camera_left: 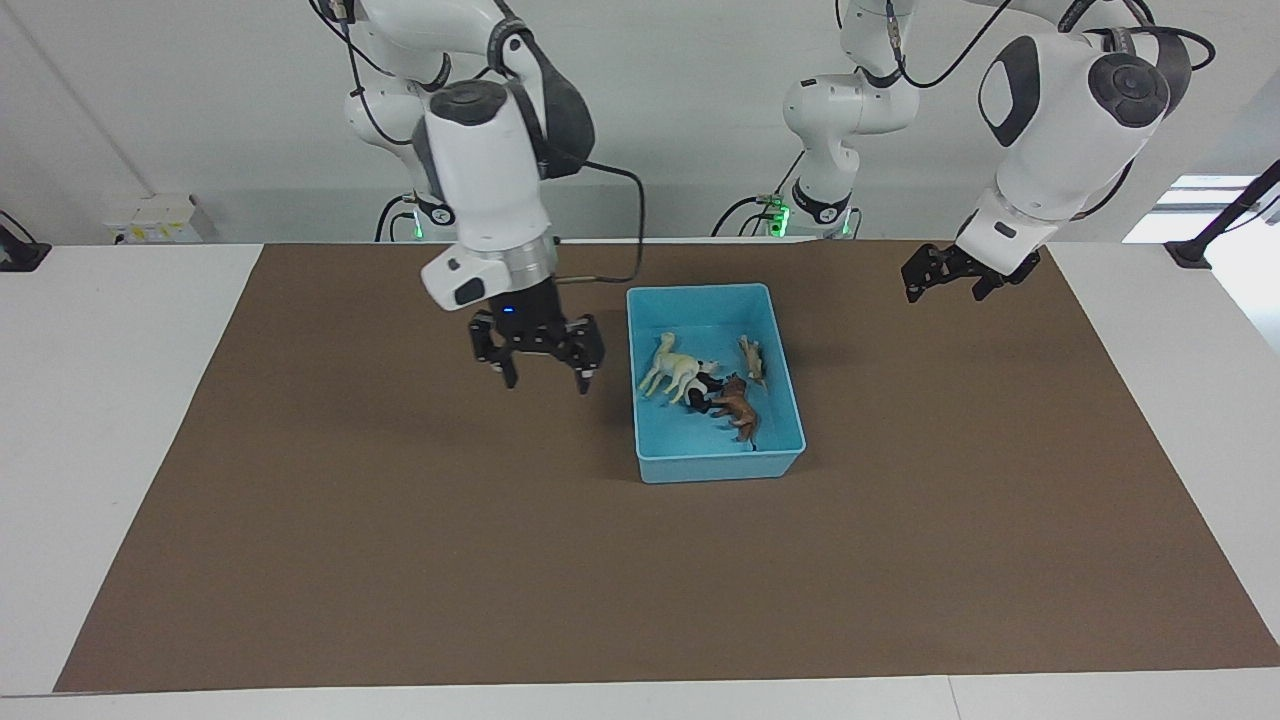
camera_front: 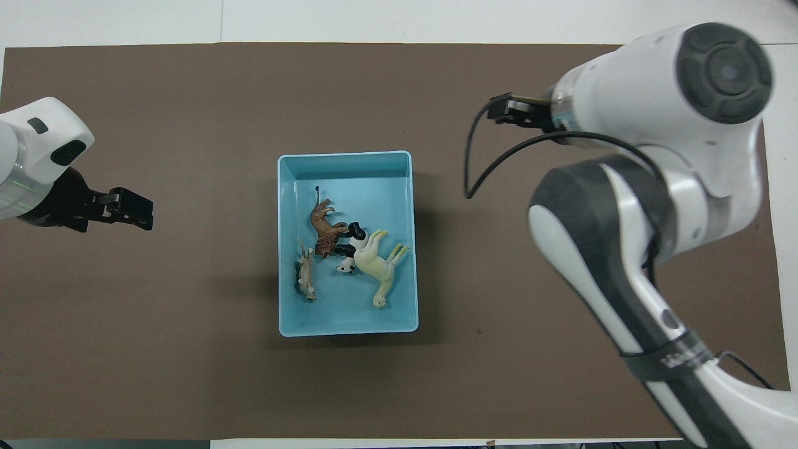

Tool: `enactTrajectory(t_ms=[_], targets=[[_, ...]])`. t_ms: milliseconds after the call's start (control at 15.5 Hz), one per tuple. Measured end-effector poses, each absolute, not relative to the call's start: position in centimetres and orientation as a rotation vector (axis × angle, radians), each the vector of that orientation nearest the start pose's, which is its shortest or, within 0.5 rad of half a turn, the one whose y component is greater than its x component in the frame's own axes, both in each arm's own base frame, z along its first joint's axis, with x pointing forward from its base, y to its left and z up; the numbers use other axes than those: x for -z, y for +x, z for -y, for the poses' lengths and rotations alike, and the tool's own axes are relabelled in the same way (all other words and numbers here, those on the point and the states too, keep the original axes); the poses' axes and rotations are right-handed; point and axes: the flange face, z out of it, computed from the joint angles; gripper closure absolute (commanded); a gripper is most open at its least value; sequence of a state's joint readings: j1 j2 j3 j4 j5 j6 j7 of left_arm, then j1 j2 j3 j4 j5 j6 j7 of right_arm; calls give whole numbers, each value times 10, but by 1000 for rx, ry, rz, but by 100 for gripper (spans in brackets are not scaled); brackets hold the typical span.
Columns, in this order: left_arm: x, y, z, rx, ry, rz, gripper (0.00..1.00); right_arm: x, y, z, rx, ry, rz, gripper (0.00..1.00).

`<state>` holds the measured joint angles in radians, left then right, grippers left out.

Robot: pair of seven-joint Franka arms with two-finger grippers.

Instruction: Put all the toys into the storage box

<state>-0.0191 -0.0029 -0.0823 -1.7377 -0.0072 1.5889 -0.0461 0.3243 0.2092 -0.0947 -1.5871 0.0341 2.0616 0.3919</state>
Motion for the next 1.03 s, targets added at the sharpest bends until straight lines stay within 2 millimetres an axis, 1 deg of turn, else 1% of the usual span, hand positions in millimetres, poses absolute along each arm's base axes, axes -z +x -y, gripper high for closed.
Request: enactTrajectory(t_ms=[64,193,322,450,579,708,837,1030], targets=[[-550,543,56,-227,-3128,-86,0,-542,637,-120,365,-3038,-216,0],[-551,543,56,-224,-3129,-86,0,-545,636,-60,296,-3079,-165,0],[-551,543,56,-224,-3129,-86,0,-555,623,-11,188,-3105,-139,0],[-552,542,56,-221,-3129,-85,0,-573,598,29,73,-3113,-118,0],[-556,541,55,-210,-3130,-82,0,-595,573,57,7,-3108,-102,0],[-559,540,53,-201,-3131,-79,0,-610,553,75,-4,-3101,-139,0],[-560,540,53,-199,-3131,-77,0,-614,539,89,-4,-3096,-179,0],[-560,540,53,-199,-3131,-76,0,-606,526,97,-37,-3127,-194,0]])
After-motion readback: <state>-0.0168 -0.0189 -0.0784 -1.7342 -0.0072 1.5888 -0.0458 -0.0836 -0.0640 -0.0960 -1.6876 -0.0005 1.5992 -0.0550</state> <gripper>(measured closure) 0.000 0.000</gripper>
